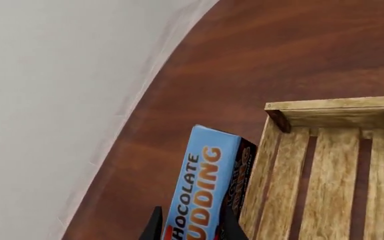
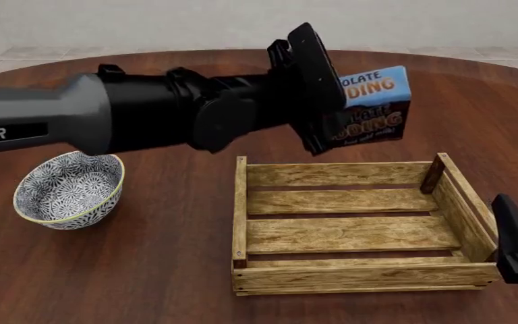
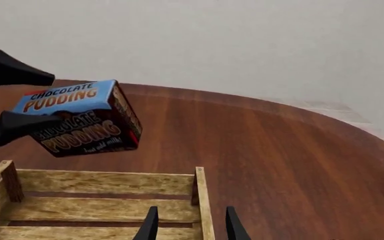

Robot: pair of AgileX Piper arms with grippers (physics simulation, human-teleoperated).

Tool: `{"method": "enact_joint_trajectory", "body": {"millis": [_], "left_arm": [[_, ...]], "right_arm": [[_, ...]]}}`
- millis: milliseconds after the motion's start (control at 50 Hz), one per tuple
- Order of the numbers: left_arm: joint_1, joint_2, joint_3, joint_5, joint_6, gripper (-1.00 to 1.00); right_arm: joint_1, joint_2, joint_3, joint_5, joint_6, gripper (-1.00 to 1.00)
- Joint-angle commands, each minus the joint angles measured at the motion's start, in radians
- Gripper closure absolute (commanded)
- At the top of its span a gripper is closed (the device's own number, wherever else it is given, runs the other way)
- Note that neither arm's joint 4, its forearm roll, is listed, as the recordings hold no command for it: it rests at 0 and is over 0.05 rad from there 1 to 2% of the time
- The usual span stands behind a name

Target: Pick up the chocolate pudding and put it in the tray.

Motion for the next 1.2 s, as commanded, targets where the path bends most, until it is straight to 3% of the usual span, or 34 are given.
{"method": "enact_joint_trajectory", "body": {"millis": [20,260,680,1200], "left_arm": [[-0.056,-0.016,0.009,0.015,-0.047,1.00],[-0.092,-0.016,0.039,0.032,-0.083,1.00],[-0.031,0.079,0.001,0.070,-0.155,1.00],[-0.038,0.091,0.019,0.076,-0.240,1.00]], "right_arm": [[-0.002,-0.019,0.000,0.014,0.009,-1.00],[-0.004,-0.044,0.000,0.036,0.016,-1.00],[-0.006,-0.038,0.000,0.026,0.022,-1.00],[-0.004,-0.031,-0.001,0.021,0.019,-1.00]]}}
